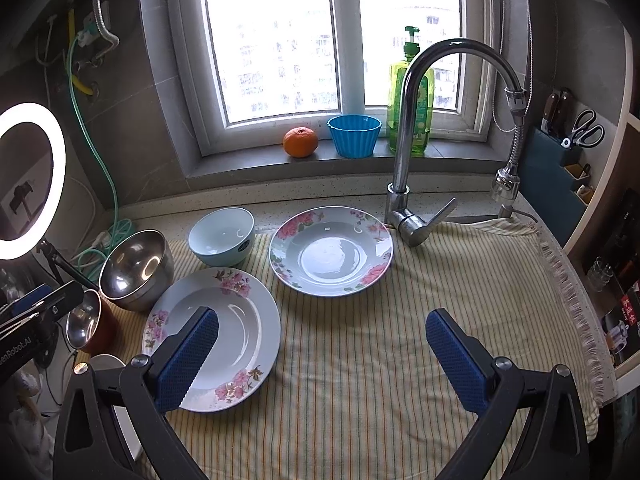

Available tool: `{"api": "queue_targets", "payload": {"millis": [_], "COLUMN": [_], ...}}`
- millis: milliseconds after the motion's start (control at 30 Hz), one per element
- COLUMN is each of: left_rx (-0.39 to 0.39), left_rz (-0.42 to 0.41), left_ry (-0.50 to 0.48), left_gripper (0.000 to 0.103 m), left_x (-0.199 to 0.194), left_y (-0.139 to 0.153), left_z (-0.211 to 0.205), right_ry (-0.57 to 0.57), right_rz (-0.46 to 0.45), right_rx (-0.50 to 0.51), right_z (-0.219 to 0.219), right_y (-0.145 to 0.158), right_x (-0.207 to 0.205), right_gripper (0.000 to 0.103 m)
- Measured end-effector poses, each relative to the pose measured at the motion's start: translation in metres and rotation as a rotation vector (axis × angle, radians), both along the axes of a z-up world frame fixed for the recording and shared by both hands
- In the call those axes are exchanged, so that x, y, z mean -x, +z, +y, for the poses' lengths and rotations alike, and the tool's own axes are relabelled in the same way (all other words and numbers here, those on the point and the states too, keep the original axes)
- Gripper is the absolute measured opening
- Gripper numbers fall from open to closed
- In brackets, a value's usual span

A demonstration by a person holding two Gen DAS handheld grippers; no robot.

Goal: Organize plates and bowls

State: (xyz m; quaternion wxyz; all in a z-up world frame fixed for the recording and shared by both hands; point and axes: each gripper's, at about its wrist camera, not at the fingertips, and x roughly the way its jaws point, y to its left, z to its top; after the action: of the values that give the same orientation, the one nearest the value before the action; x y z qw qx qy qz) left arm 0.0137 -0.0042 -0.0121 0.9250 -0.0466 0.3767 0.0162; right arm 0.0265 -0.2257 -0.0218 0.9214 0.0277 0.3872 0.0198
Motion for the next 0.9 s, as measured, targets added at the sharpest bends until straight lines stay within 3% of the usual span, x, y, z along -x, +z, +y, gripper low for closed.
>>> {"api": "queue_targets", "payload": {"millis": [900], "left_rx": [0.091], "left_rz": [0.133], "left_ry": [0.034], "left_gripper": [0.073], "left_x": [-0.014], "left_y": [-0.031], "left_z": [0.029], "right_ry": [0.050], "right_rz": [0.057], "right_rx": [-0.045], "right_z": [-0.005], "right_y": [-0.034], "right_x": [-0.014], "right_gripper": [0.102]}}
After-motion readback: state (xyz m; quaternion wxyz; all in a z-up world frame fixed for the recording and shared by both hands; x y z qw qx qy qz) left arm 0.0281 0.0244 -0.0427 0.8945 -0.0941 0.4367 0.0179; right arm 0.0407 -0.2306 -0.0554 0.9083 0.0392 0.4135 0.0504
